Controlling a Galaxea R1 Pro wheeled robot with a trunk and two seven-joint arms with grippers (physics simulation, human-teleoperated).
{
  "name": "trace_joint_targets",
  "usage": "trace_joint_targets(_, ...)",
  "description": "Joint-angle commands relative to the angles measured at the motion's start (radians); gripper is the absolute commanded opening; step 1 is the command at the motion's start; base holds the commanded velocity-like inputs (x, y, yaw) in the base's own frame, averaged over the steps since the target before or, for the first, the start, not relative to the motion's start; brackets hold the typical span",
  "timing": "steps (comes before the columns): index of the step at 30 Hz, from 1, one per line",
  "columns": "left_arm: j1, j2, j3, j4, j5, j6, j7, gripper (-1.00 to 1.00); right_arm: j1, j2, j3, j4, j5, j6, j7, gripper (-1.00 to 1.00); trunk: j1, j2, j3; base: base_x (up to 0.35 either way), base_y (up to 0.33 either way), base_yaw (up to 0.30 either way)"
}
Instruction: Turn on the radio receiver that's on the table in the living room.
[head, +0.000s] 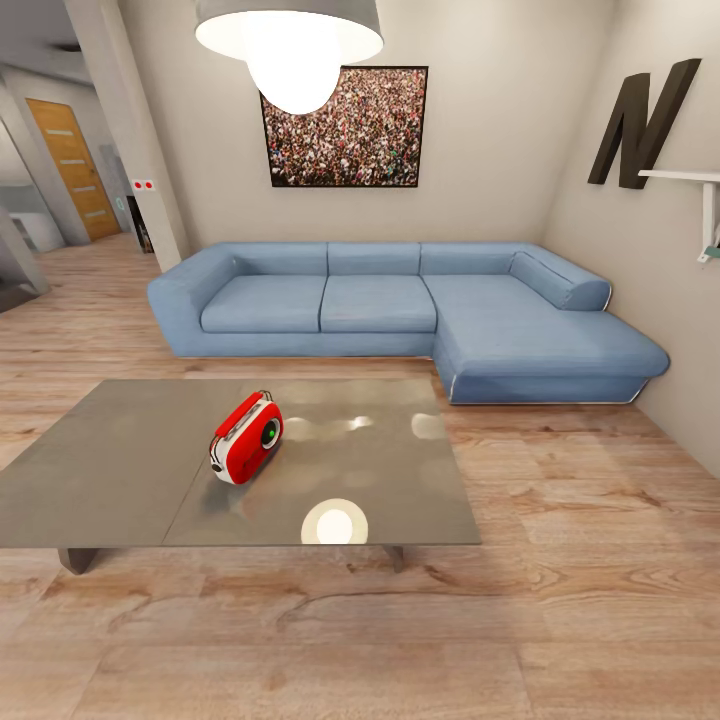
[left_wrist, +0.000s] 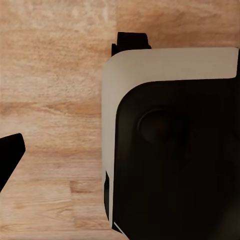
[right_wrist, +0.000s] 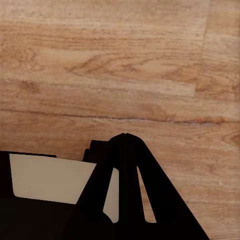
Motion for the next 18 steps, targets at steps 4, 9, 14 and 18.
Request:
trace_joint_targets(4, 0.000, 0.000, 0.000, 0.000, 0.000, 0.000, 0.000, 1.00, 0.000, 0.000, 0.000, 0.000, 0.000, 0.000, 0.000, -1.00, 0.000, 0.000, 0.000, 0.000, 0.000, 0.000)
trace_joint_targets(9, 0.000, 0.000, 0.000, 0.000, 0.000, 0.000, 0.000, 1.00, 0.000, 0.000, 0.001, 0.000, 0.000, 0.000, 0.000, -1.00, 0.000, 0.000, 0.000, 0.000, 0.000, 0.000)
trace_joint_targets(14, 0.000, 0.000, 0.000, 0.000, 0.000, 0.000, 0.000, 1.00, 0.000, 0.000, 0.000, 0.000, 0.000, 0.000, 0.000, -1.00, 0.000, 0.000, 0.000, 0.000, 0.000, 0.000)
trace_joint_targets(18, 0.000, 0.000, 0.000, 0.000, -0.001, 0.000, 0.000, 1.00, 0.000, 0.000, 0.001, 0.000, 0.000, 0.000, 0.000, -1.00, 0.000, 0.000, 0.000, 0.000, 0.000, 0.000)
